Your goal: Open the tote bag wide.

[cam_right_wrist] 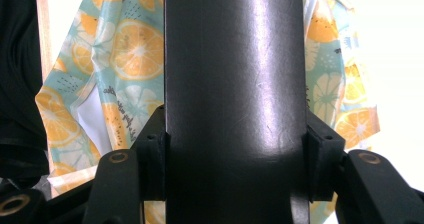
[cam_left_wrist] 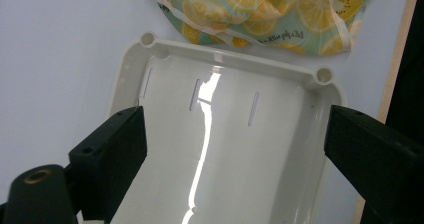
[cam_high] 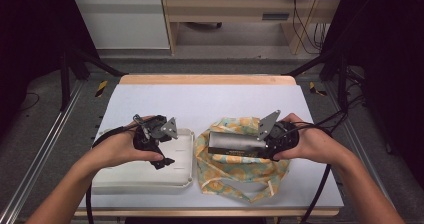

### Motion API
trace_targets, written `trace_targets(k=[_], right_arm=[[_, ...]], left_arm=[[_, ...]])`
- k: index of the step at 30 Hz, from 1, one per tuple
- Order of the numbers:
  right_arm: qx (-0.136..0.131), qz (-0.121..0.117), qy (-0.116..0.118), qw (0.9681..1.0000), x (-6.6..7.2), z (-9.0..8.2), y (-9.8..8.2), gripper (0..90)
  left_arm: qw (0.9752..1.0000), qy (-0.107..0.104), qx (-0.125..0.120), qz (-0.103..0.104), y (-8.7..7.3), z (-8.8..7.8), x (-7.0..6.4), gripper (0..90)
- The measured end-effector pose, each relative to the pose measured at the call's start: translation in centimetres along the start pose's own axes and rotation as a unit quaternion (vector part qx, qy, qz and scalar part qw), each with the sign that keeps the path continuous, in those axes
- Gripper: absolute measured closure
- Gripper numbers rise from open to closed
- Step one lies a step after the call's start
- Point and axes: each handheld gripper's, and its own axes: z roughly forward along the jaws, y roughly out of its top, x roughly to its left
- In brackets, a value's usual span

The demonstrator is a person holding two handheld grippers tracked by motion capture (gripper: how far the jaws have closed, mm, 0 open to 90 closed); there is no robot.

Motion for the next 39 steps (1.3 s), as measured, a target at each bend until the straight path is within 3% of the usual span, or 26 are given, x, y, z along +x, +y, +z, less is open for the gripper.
trace_targets(k=[4,17,25,36,39], right_arm=[[0.004,-0.004,0.005,1.0,0.0,0.3,0.5,43.4],[0.006,-0.014,0.012,0.9998,0.2,0.6,2.4,43.4],[0.008,-0.018,0.023,0.9995,0.3,1.6,3.8,43.5],[0.001,-0.011,0.038,0.9992,1.1,2.0,5.9,43.4],[0.006,-0.014,0.041,0.999,1.2,2.1,6.4,43.4]], left_arm=[[1.0,0.003,0.009,0.001,0.3,0.0,0.3,9.6],[0.9999,0.001,0.005,0.016,1.3,-1.4,0.2,9.1],[0.9987,-0.017,0.015,0.045,2.3,-1.1,0.1,8.8],[0.9956,-0.024,0.035,0.084,3.8,-0.7,-0.5,8.6],[0.9954,-0.03,0.034,0.084,3.9,-0.5,-0.6,8.0]])
